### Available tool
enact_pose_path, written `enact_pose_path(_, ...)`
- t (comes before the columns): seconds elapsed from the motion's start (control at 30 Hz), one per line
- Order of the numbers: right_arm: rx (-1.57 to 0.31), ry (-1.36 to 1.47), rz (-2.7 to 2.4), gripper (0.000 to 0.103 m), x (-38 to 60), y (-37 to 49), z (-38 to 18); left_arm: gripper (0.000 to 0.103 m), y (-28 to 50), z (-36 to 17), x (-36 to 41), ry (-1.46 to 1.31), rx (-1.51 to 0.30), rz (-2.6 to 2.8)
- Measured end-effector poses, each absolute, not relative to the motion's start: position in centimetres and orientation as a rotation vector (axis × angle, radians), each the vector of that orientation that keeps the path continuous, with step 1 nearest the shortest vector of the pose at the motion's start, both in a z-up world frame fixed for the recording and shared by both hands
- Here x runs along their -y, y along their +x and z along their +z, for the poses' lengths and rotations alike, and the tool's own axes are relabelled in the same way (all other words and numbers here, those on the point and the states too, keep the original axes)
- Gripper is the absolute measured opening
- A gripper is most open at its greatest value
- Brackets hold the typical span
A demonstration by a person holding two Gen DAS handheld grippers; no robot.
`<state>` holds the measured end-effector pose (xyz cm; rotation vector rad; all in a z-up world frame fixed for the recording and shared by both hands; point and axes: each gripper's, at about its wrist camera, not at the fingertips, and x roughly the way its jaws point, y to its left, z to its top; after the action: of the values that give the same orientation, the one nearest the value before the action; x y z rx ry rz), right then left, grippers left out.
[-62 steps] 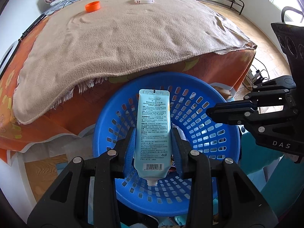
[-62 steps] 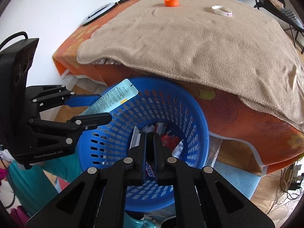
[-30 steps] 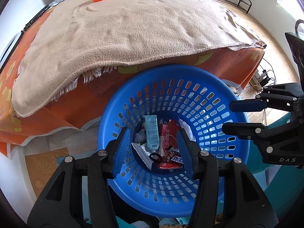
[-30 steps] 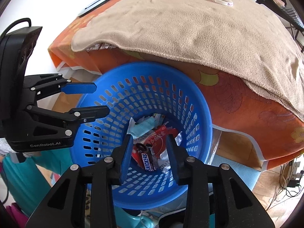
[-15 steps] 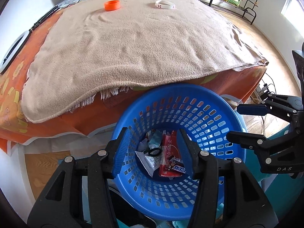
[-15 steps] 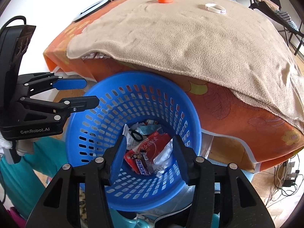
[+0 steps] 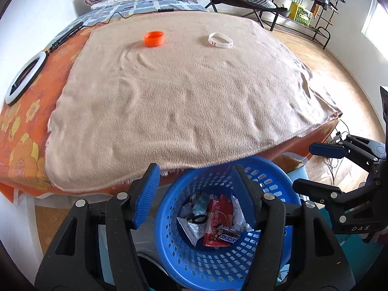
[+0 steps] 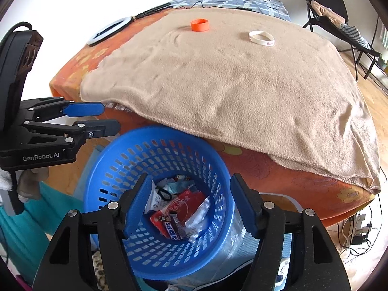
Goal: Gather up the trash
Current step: 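Move both tools back over the blanket toward the orange cap and white wristband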
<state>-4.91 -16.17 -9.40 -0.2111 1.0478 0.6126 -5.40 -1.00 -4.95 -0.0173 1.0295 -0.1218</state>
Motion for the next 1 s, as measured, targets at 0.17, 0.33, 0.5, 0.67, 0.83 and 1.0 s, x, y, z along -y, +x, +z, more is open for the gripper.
enact_pose_path(0.17, -1.015, -0.163, 0.605, 0.067, 16.7, -3.2, -7.5, 0.063, -2.6, -2.6, 0.3, -0.020, -0.983, -0.111)
enact_pose_path(0.33, -0.984, -0.112, 0.583, 0.074, 17.1, -0.5, -5.8, 0.063, 0.8, -1.2, -0.4, -0.006, -0.954, -0.097)
enact_pose_path(0.5, -0.932, -0.117, 0.551, 0.074, 17.0, 2.2, -4.4, 0.063, 3.9, -0.9, -1.0, -0.002, -0.940, -0.083)
enact_pose_path(0.67, -0.900, -0.117, 0.537, 0.074, 16.6, 5.3, -3.8, 0.063, 7.0, -1.3, -1.4, 0.001, -0.937, -0.065)
enact_pose_path(0.83, -0.887, -0.083, 0.527, 0.074, 16.6, 8.2, -3.7, 0.063, 9.9, -2.0, -2.4, -0.031, -0.950, -0.048)
enact_pose_path(1.0, -0.869, -0.077, 0.511, 0.074, 16.3, 11.0, -3.9, 0.063, 12.5, -2.9, -2.9, -0.052, -0.963, -0.037)
